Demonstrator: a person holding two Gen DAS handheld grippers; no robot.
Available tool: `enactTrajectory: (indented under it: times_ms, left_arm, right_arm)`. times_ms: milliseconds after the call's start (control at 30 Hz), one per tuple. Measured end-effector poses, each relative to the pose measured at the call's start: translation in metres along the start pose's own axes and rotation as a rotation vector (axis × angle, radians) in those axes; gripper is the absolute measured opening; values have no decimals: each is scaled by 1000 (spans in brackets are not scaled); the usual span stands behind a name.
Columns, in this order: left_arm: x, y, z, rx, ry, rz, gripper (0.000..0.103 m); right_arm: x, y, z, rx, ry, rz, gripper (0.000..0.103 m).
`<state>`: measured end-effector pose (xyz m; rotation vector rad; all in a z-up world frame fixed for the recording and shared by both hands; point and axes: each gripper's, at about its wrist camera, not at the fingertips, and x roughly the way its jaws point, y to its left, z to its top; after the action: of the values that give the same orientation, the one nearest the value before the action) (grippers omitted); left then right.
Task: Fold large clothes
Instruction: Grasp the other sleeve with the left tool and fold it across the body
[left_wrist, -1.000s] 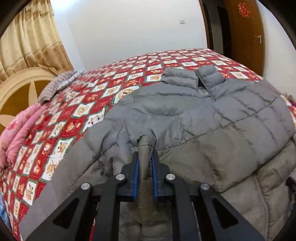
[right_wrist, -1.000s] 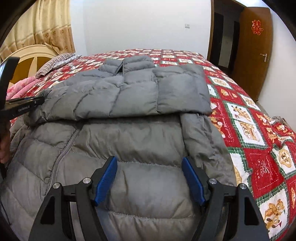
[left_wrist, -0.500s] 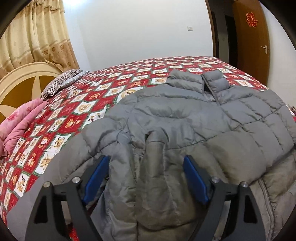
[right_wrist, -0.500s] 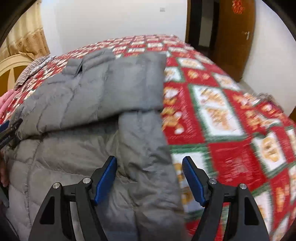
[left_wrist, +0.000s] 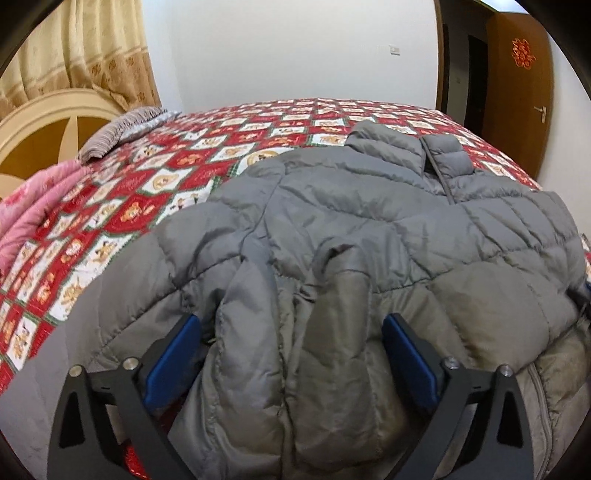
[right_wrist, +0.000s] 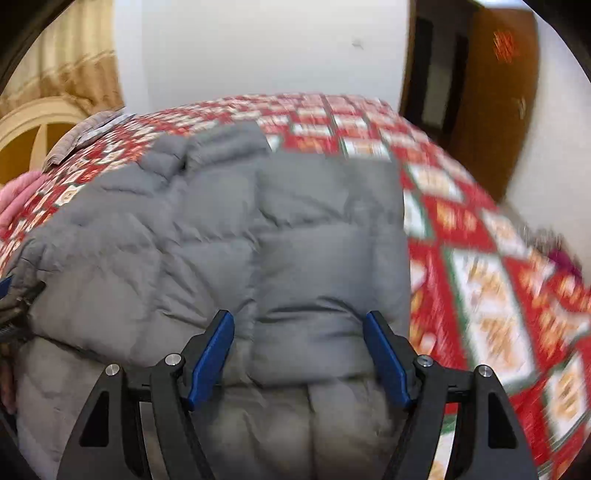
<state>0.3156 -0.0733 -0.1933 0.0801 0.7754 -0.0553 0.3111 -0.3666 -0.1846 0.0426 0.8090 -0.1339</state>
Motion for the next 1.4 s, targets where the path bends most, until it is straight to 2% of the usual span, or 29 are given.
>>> enactTrajectory:
  times_ms: [200,333,433,500,567,667,767,833,933,1067,1167,1267,1367,1400]
  left_arm:
    - [-1,5,1,-27,9,-22,103]
    - [-43,23,6,-32,-96,4,103]
    - [-82,52,7,-16,-171,66,103]
    - [-94,77,4,-6,-177,146,103]
    - [-99,108,-3,-20,-151,220,103]
    - [-100,172,-30,-95,-80,326,103]
    - [-101,221,-63,-197,0,376,103]
    - [-105,236,-81,-240,26,397,103]
    - [-109,244,-102,-290,50,391,103]
    - [-105,237,-108,-306,60,377,103]
    - [-92,234,-107,-297,81,380,103]
    - [-87,235,-106,-310,103,361,103]
    - [-79,233,-103,-299,126,341,95]
    - [-77,233,-103,-297,136,338,87]
  right_arm:
    - [2,-3,-9,23,20,-12,73]
    - [3,0,-11,-4,18,-46,74]
    - [5,1,-9,-15,31,-67,77]
    - [3,5,-6,-47,61,-82,77]
    - [-11,8,-4,-67,77,-113,77]
    - [-44,13,-6,-45,23,-84,77]
    - [-70,34,-8,-72,-39,-23,77]
    - [-78,47,-4,-71,-66,18,77]
    - [-75,85,6,-95,-83,81,77]
    - [-44,141,6,-167,-58,137,77]
    - [-16,160,-2,-175,0,124,77]
    - [1,170,-16,-220,17,70,77]
    - [7,173,-15,-240,33,50,78]
    - [8,174,-15,-246,36,45,78]
